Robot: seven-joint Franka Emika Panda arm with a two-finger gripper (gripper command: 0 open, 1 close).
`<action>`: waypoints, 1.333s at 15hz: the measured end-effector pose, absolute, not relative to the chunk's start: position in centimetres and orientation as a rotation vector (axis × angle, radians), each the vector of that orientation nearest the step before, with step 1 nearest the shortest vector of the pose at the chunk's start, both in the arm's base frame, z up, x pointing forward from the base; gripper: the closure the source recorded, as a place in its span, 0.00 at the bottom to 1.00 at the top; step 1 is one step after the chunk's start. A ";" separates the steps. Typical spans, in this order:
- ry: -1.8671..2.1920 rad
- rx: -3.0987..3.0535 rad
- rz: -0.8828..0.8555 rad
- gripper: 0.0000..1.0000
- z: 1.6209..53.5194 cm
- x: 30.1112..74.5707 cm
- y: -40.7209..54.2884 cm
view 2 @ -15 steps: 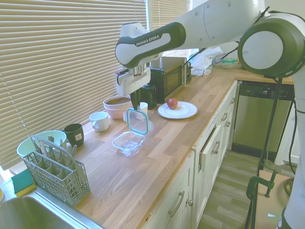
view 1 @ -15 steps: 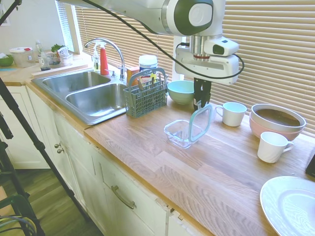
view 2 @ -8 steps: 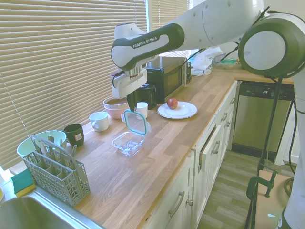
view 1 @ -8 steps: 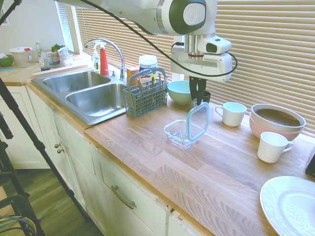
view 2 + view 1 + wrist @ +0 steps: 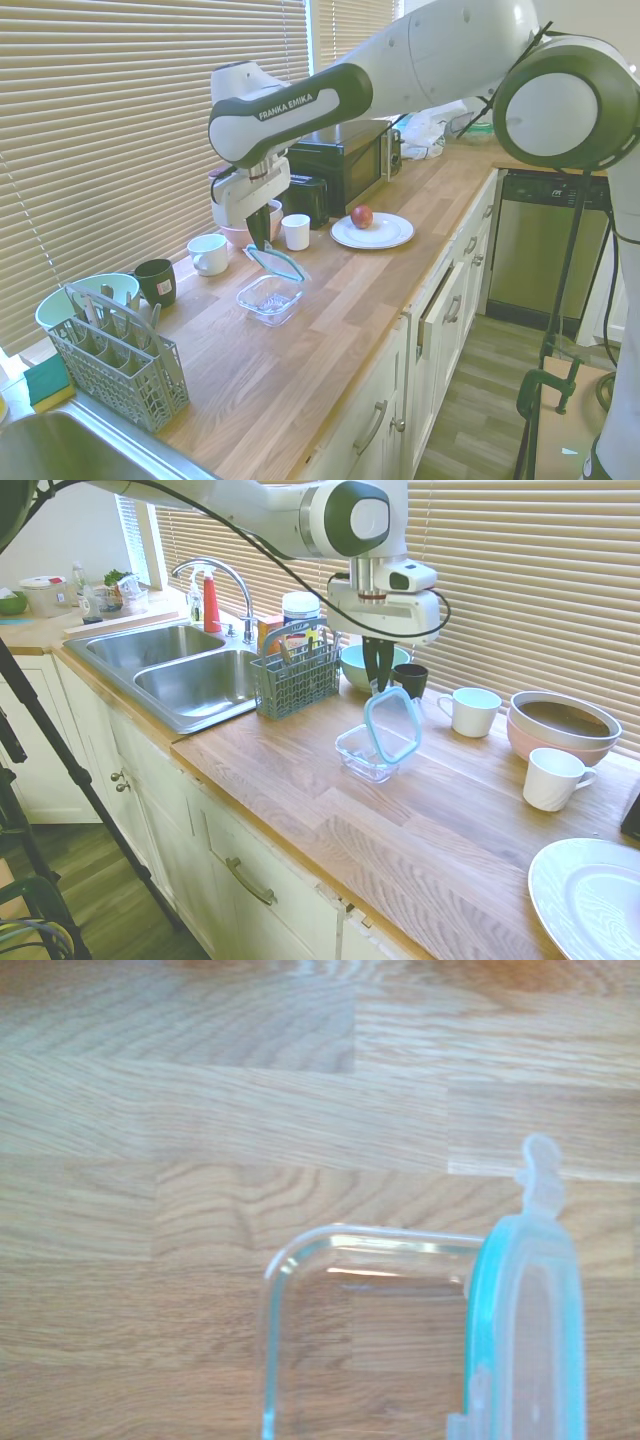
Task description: Cover the lid of the food container
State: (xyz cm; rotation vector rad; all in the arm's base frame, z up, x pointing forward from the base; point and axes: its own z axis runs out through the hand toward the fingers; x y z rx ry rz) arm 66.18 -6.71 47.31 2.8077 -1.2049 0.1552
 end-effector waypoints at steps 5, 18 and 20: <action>-1.174 2.793 0.138 1.00 44.7 67.1 -4.4; -1.127 2.780 0.111 1.00 41.4 67.9 -1.4; -1.126 2.775 0.104 1.00 40.7 68.0 -1.0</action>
